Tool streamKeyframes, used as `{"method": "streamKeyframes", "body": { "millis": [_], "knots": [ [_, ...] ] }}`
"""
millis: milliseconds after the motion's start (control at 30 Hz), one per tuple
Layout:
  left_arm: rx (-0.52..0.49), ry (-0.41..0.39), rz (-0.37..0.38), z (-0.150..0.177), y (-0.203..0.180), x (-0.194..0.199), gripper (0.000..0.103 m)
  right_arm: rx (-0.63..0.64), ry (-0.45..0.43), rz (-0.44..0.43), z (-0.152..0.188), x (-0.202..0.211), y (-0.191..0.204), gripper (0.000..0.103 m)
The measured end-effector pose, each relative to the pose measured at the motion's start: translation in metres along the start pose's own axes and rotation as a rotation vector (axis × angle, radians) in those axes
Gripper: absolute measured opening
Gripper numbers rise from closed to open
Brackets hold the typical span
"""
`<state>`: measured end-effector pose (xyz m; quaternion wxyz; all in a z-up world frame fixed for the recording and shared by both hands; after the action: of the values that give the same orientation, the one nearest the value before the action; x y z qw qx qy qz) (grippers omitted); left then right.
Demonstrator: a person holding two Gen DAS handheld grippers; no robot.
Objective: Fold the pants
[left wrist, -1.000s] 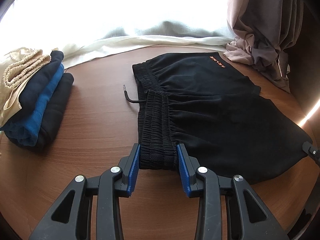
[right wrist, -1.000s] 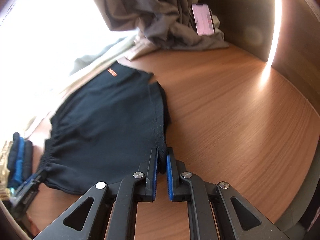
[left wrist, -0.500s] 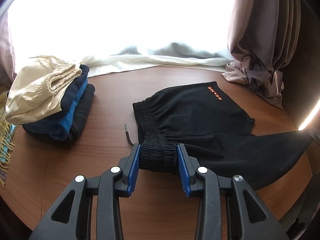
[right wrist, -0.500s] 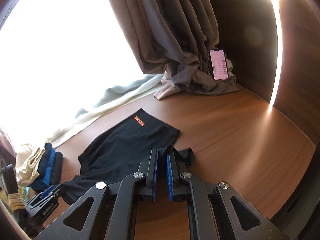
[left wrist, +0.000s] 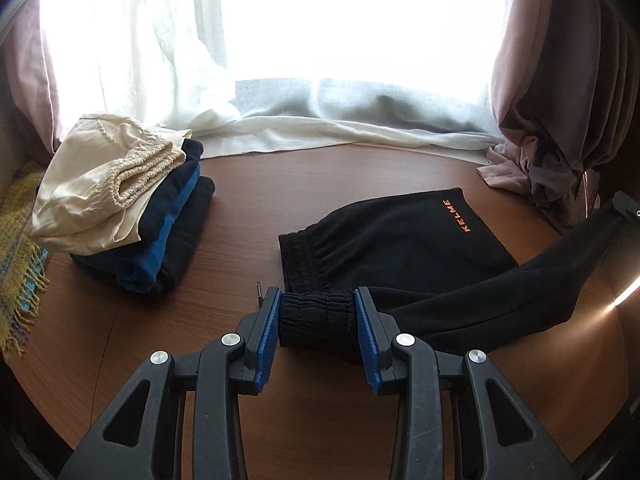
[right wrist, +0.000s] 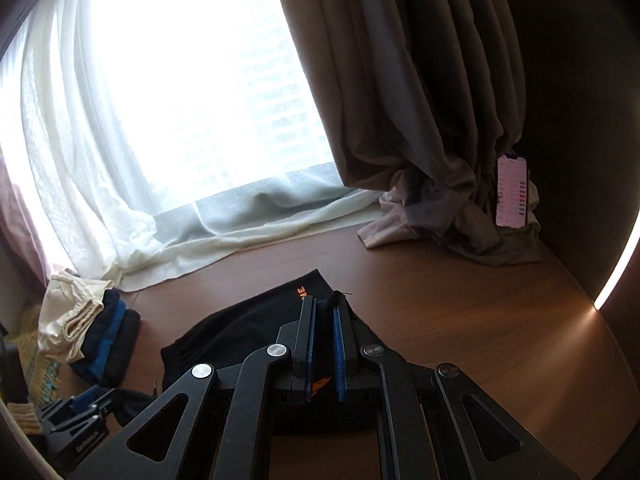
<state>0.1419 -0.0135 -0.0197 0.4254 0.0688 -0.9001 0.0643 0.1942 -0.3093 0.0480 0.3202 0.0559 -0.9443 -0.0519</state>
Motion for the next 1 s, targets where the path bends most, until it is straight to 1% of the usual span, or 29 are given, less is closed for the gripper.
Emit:
{"method": "streamKeyframes", "body": {
  "millis": [133,467,667,867,1000],
  "knots": [
    [0.02,0.001,-0.024,-0.014,-0.004,-0.012,0.036,0.027,0.004,-0.024,-0.016,-0.026,0.002,0.009],
    [0.075,0.031,-0.082,-0.039,0.001,-0.046,0.036,0.047,0.059,-0.071,-0.034,-0.089,0.005,0.009],
    [0.093,0.061,-0.112,-0.051,0.005,-0.073,0.036,0.06,0.105,-0.089,-0.038,-0.133,0.012,0.009],
    [0.111,0.089,-0.13,-0.058,0.009,-0.094,0.036,0.067,0.136,-0.088,-0.037,-0.176,0.014,0.009],
    [0.127,0.114,-0.139,-0.061,0.014,-0.109,0.036,0.076,0.155,-0.098,-0.036,-0.198,0.019,0.009]
  ]
}}
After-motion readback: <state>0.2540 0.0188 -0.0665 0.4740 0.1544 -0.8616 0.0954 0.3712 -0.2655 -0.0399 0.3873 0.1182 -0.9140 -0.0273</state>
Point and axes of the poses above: each gripper's, at about its wrist camera, not at the fingertips, and x roughly against the way its jaws point, y to its left, z to its underside, the point moved 1 cm from there along -x, roughly the way its jaws point, and after that the axes turned 4 degrees about x, right-handed, at the moved point
